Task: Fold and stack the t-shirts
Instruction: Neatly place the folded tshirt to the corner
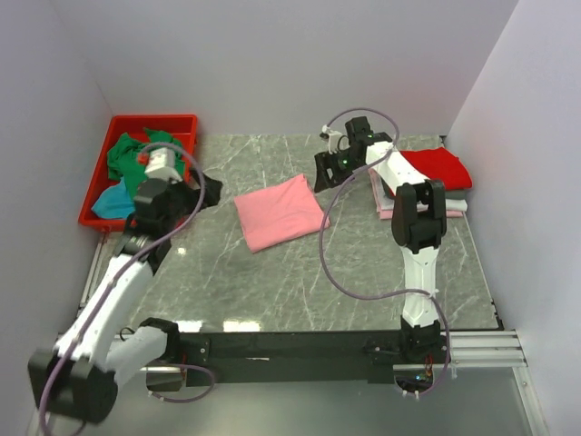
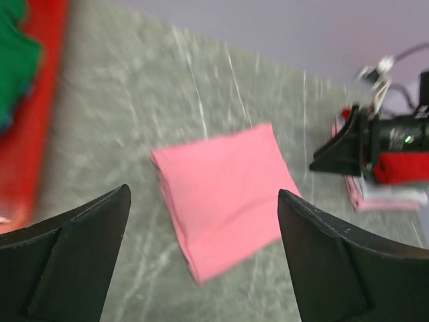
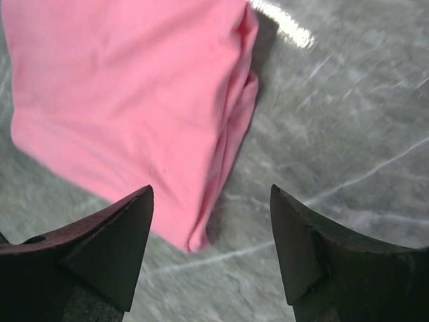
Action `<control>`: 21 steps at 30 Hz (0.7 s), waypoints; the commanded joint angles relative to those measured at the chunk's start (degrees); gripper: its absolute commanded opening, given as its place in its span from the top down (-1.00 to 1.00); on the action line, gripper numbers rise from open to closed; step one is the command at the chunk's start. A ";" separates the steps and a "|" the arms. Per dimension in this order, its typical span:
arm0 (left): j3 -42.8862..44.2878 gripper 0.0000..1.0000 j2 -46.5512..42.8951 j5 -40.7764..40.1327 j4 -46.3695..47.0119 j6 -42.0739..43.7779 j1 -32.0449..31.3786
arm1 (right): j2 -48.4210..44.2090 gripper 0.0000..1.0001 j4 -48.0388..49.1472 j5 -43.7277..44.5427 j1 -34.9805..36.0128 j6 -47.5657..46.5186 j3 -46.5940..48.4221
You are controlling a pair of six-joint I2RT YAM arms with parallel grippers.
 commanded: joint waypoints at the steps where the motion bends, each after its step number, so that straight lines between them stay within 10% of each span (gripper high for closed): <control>1: -3.01 -0.93 -7.36 -8.24 -4.56 4.41 0.52 | 2.97 -0.54 6.36 5.51 1.50 9.89 2.87; 21: -6.71 -0.91 -22.93 -4.64 -9.57 9.25 0.60 | 12.75 -0.55 -5.24 4.73 10.20 17.74 8.42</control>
